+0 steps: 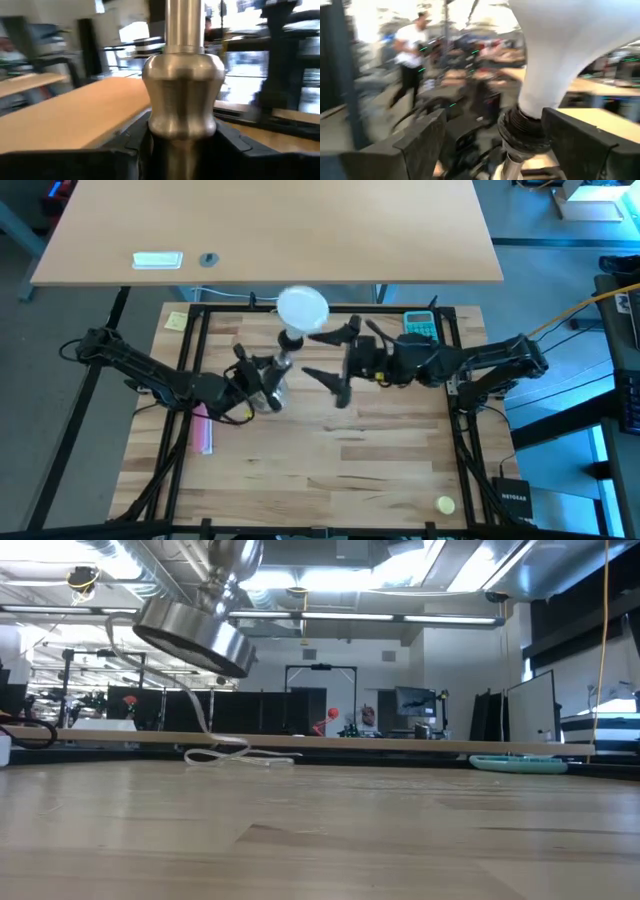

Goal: Screw lightbulb
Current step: Remove the white lightbulb from the silver lamp

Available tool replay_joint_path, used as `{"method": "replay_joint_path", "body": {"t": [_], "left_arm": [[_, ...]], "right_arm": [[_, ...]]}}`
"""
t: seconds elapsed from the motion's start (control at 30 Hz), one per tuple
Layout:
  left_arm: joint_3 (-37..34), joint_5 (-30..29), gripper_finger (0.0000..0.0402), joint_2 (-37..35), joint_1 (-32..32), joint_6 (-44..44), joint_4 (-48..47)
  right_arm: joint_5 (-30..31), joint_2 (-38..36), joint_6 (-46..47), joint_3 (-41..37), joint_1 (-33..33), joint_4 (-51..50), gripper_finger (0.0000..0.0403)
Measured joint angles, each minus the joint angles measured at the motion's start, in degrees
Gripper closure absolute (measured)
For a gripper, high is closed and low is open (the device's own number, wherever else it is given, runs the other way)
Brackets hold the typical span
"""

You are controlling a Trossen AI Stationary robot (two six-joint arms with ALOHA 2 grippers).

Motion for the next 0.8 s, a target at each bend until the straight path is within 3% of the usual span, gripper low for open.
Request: {"method": "replay_joint_path", "body": {"t": [0.17, 0.37, 0.53, 0.63, 0.77, 0.8], "left_arm": [[0.0, -1.57, 0.0275, 0.04, 0.06, 1.83, 0.76], [0.0, -1.16, 0.0275, 0.11, -0.13, 2.25, 0.42], [0.0, -1.1, 0.0275, 0.11, -0.15, 2.27, 0.37], [0.0, 0.22, 0.0275, 0.11, -0.15, 2.14, 0.13], [0.0, 1.57, 0.0275, 0.13, -0.3, 1.79, -0.09], [0.0, 1.81, 0.0275, 0.13, -0.54, 1.8, -0.53]], "right_arm": [[6.98, 4.5, -1.68, -0.09, -1.01, 12.53, 0.0079], [6.67, 7.82, -2.92, -0.09, -3.18, 21.76, 0.0079], [4.61, 7.82, -3.07, 0.0, -3.82, 23.26, 0.0087], [1.78, 7.92, -3.52, 0.0, -3.8, 23.21, 0.0134], [0.99, 7.88, -3.79, 0.0, -3.77, 23.09, 0.0254], [0.99, 7.88, -4.21, 0.0, -3.69, 22.8, 0.0255]]}}
